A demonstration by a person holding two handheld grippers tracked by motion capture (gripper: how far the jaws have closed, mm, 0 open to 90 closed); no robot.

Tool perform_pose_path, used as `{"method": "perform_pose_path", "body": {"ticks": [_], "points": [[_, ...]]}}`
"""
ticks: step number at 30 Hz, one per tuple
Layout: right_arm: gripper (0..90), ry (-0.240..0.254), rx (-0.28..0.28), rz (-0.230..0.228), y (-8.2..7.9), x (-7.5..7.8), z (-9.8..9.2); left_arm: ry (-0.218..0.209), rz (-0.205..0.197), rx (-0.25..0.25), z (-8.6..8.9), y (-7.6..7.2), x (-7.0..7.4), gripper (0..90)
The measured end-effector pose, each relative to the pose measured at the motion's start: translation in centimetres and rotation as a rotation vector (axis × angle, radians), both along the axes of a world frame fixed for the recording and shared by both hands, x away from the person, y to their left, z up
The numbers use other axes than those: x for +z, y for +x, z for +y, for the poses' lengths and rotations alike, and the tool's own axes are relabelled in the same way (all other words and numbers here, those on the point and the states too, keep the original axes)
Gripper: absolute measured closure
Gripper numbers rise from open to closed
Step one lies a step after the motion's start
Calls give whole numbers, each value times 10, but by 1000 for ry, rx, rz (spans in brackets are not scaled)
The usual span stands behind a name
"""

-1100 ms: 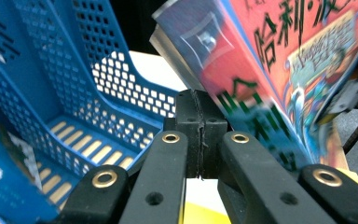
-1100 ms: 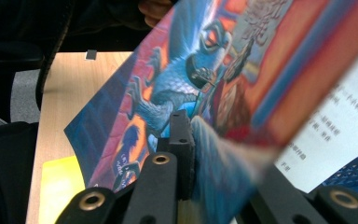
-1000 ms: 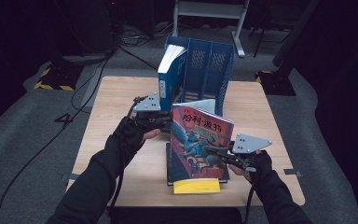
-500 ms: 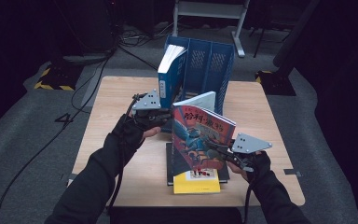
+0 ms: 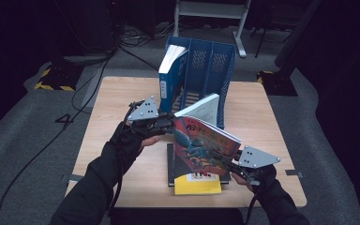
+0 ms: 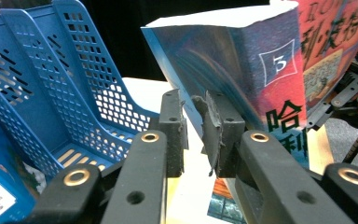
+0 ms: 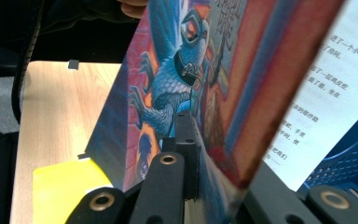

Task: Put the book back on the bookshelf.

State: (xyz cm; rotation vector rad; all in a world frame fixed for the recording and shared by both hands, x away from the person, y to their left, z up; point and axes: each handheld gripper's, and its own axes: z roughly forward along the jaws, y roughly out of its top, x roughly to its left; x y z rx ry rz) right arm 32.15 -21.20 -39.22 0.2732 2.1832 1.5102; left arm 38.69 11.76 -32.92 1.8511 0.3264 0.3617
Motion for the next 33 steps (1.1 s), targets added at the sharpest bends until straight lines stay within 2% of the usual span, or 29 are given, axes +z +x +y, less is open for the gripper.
{"method": "perform_pose_path", "body": {"ticks": [2, 4, 6, 14, 17, 21, 24, 26, 28, 30, 33], "points": [[873, 0, 9, -3, -3, 0, -1, 5, 0, 11, 2, -3, 0, 706], [873, 2, 12, -3, -4, -1, -2, 6, 1, 9, 3, -5, -1, 686], [873, 5, 17, 0, -6, -1, -4, 26, -8, 26, 4, -9, -2, 623], [872, -5, 20, -9, -8, 0, -4, 57, -7, 60, 11, -20, -12, 536], [872, -11, 22, -14, -9, 0, -5, 84, -4, 68, 15, -25, -17, 472], [871, -8, 23, -15, -10, -1, -6, 98, 23, 52, 23, -32, -23, 377], [871, -10, 29, -21, -10, -1, -5, 100, 50, 29, 27, -37, -29, 340], [871, -11, 29, -22, -11, -1, -5, 110, 60, 19, 27, -40, -33, 323], [871, -10, 32, -21, -12, -1, -5, 98, 83, -5, 25, -43, -37, 310], [871, -11, 33, -24, -13, -1, -5, 100, 89, -16, 23, -45, -40, 301], [871, -10, 36, -24, -14, -1, -6, 102, 110, -40, 14, -48, -47, 301]]}}
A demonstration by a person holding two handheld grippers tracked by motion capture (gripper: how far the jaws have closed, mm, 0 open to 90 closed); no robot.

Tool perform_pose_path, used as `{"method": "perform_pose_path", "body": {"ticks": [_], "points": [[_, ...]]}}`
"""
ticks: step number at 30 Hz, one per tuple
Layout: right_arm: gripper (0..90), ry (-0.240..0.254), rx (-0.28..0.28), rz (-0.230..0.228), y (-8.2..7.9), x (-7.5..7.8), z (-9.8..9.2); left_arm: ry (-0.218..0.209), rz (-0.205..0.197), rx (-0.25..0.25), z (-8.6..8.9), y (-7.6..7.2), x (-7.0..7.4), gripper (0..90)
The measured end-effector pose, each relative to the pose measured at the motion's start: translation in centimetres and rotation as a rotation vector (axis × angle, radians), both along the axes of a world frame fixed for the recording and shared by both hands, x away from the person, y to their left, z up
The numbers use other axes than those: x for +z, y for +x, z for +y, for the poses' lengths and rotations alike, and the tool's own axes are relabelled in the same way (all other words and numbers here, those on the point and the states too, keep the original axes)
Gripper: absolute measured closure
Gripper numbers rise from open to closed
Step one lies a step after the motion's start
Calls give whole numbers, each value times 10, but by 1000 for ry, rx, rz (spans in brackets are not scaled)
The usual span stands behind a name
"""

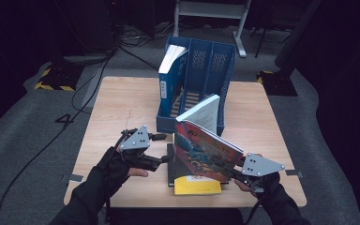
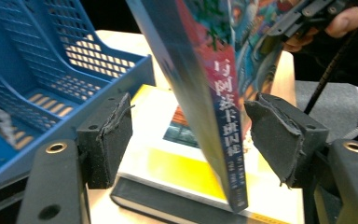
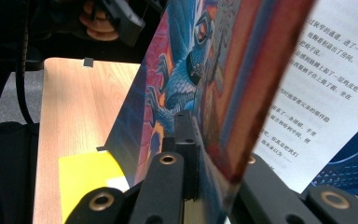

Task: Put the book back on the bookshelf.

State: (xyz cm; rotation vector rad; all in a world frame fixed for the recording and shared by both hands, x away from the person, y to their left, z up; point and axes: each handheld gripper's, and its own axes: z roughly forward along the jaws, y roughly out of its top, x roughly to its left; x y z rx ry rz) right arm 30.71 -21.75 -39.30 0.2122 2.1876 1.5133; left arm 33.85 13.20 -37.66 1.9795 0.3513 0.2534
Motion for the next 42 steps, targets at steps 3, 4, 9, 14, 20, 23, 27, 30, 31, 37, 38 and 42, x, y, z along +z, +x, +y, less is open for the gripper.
{"method": "perform_pose_path", "body": {"ticks": [3, 4, 9, 14, 20, 23, 27, 30, 31, 37, 38, 42], "points": [[870, -4, 5, -8, -3, 0, 0, 7, 16, -24, -8, -4, -5, 298], [870, -4, 5, -8, -3, 0, 0, 11, 19, -29, -11, -4, -7, 298], [871, -1, 10, -5, -6, 0, -1, 10, 30, -38, -20, -6, -13, 300], [869, -4, 20, -10, -10, 0, -1, -1, 44, -38, -29, -4, -18, 308], [869, -17, 38, -24, -16, 1, -1, -22, 33, -72, -42, -2, -17, 333], [869, -20, 45, -26, -18, 0, -1, -31, 27, -81, -45, -1, -15, 347], [866, -28, 59, -33, -21, 0, -1, -50, 3, -98, -50, 0, -9, 372], [863, -33, 59, -35, -24, 0, 0, -58, -7, -113, -53, 0, -6, 385], [862, -34, 59, -36, -24, 1, 0, -61, -7, -115, -54, 0, -5, 386], [844, -36, 48, -39, -23, 1, -2, -94, -25, -124, -55, -1, 0, 436], [837, -37, 47, -41, -23, 1, -2, -102, -31, -125, -54, -1, 2, 446], [814, -16, 26, -43, -22, 5, -9, -118, -48, -130, -54, -1, 6, 496]]}}
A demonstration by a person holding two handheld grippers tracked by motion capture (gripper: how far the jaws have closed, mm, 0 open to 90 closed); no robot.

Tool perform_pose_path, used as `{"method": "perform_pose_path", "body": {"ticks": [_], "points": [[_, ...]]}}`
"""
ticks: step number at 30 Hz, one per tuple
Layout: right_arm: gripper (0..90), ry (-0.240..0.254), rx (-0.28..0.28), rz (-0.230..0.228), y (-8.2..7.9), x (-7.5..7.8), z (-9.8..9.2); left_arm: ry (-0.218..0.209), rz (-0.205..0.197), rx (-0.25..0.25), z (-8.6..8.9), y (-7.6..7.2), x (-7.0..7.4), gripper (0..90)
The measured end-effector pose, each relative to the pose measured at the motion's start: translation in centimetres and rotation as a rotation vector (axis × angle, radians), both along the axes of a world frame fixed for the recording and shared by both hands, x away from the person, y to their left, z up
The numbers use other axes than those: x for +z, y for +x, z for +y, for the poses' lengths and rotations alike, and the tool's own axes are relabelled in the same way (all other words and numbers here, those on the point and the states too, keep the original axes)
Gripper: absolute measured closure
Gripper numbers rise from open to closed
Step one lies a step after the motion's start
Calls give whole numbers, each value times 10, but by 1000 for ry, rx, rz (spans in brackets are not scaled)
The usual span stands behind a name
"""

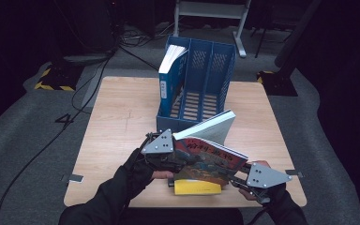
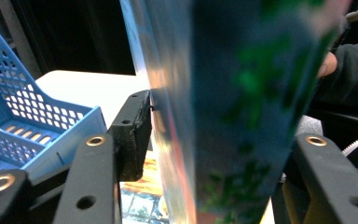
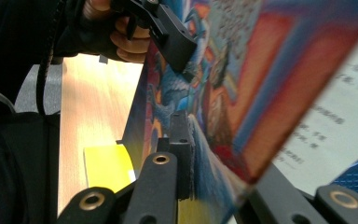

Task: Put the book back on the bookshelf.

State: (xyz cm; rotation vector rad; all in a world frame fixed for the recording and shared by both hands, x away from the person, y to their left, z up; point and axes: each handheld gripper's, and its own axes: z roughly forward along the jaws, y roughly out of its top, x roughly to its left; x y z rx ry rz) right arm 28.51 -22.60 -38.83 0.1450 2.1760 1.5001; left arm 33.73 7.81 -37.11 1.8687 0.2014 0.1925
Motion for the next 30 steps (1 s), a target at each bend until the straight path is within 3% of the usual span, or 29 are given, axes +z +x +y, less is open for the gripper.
{"method": "perform_pose_path", "body": {"ticks": [2, 15, 22, 30], "points": [[807, 7, -4, 0, 1, 1, -3, -22, -13, -8, 1, -1, 5, 512], [695, 51, -80, -20, 7, 6, -15, -53, -54, -20, 4, -1, 20, 578], [674, 87, -144, 4, 15, 6, -25, -76, -68, -9, 3, -2, 26, 609], [682, 93, -162, 24, 19, 4, -30, -56, -79, -6, -4, -3, 37, 617]]}}
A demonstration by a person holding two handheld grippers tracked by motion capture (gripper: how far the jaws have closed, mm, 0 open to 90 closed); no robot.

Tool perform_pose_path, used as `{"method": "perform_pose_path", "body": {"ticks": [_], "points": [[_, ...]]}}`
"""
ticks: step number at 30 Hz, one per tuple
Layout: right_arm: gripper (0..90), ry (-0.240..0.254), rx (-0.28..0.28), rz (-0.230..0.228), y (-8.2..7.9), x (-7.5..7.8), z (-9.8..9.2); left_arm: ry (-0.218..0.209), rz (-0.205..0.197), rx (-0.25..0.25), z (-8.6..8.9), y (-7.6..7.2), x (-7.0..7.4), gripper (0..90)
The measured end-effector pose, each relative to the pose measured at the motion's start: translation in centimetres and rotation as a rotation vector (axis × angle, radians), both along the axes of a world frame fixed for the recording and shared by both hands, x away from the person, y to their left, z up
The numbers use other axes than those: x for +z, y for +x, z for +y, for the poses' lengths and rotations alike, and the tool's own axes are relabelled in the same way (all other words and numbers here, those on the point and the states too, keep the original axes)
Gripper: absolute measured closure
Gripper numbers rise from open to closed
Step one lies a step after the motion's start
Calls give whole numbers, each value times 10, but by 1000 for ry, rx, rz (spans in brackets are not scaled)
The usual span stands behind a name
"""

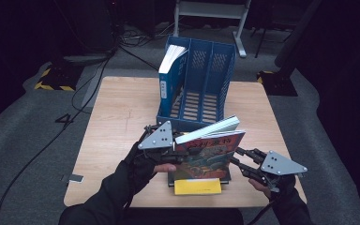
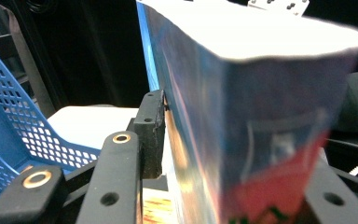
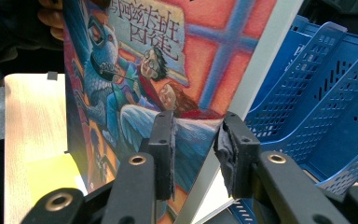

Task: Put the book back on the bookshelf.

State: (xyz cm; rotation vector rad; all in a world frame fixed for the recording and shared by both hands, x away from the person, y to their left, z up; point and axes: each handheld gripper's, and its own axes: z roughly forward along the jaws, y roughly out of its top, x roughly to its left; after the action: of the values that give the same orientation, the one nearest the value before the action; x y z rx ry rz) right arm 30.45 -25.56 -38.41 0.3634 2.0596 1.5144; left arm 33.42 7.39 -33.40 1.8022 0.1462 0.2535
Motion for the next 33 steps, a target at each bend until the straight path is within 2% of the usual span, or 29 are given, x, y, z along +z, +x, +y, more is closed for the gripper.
{"method": "perform_pose_path", "body": {"ticks": [2, 6, 13, 20, 24, 29, 33], "points": [[682, -3, 0, 1, 0, -1, 1, -4, 1, -4, -1, 0, 1, 620], [674, -6, 1, 8, 1, -2, 1, 17, -9, 8, -4, 1, 5, 630], [605, -20, -8, 29, 4, -6, 1, 30, -10, 15, -7, 2, 11, 638], [505, -52, -30, 70, 9, -15, -6, 30, -11, 15, -10, 2, 15, 662], [437, -70, -66, 103, 16, -24, -16, 40, -12, 25, -11, 2, 16, 689], [393, -105, -141, 150, 30, -39, -34, 40, -12, 33, -10, 2, 16, 705], [381, -137, -193, 216, 40, -52, -47, 41, -15, 32, -10, 2, 16, 708]]}}
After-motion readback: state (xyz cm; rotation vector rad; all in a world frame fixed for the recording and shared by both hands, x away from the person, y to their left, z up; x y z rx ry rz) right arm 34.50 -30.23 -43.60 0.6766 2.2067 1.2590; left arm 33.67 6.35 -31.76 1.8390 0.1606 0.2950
